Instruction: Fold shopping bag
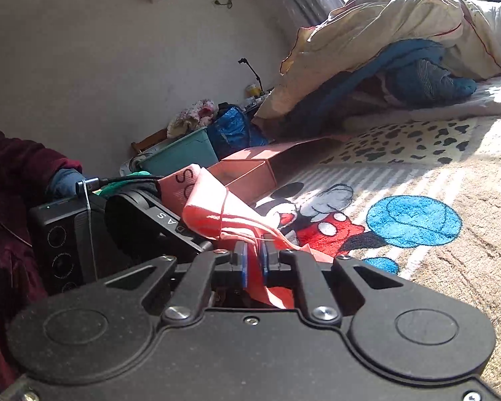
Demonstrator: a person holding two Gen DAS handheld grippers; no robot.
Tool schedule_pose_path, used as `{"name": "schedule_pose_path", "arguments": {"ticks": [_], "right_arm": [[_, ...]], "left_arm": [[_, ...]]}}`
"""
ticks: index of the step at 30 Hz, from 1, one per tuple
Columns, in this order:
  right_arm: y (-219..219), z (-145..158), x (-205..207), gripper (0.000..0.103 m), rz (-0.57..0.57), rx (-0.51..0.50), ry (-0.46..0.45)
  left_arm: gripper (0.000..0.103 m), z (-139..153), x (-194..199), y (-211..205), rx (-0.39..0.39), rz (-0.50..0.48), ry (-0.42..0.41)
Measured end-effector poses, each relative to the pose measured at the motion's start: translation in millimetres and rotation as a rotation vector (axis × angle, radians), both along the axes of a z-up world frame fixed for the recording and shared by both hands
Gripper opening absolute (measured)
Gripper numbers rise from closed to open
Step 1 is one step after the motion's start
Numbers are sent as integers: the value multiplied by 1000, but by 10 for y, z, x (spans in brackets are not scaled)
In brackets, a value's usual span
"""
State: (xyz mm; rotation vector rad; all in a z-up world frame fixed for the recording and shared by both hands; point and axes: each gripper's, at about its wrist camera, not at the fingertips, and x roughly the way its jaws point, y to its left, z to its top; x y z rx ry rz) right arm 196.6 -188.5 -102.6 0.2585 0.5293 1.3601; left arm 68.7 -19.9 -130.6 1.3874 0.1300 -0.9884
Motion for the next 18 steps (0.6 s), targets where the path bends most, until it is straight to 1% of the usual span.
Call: {"name": "schedule_pose_path", "arguments": {"ticks": [1,4,8,9,10,11,12,13,14,15,16,18], "right_arm": [[16,-13,-9,8,0,0,5],[-30,-5,-32,11,21,8,1],[-47,7,-56,11,34,9,-12],[-48,16,-44,12,37,8,-16],[-48,25,-33,16,41,7,-19],[-60,40,-23,17,45,4,-26],[-110,76,-19,23,49,-6,-44],[-162,109,-17,36,49,-15,-59],[-235,133,-15,44,40,-17,-68],[-329,148,-1,58,23,-15,-74],[-377,145,10,61,-3,-21,-84],[-412,100,57,61,-35,-29,-85]], "left_arm": [[14,0,4,20,-5,2,3],[14,61,18,101,-39,21,52],[15,131,52,209,-80,35,120],[15,149,68,226,-92,43,135],[15,169,77,251,-101,48,144],[15,189,85,276,-111,53,153],[15,208,93,301,-120,57,161],[15,215,88,329,-126,58,166],[15,221,82,357,-132,58,171],[15,226,76,386,-138,58,176],[15,232,70,414,-145,58,181],[15,233,47,433,-141,42,191]]}}
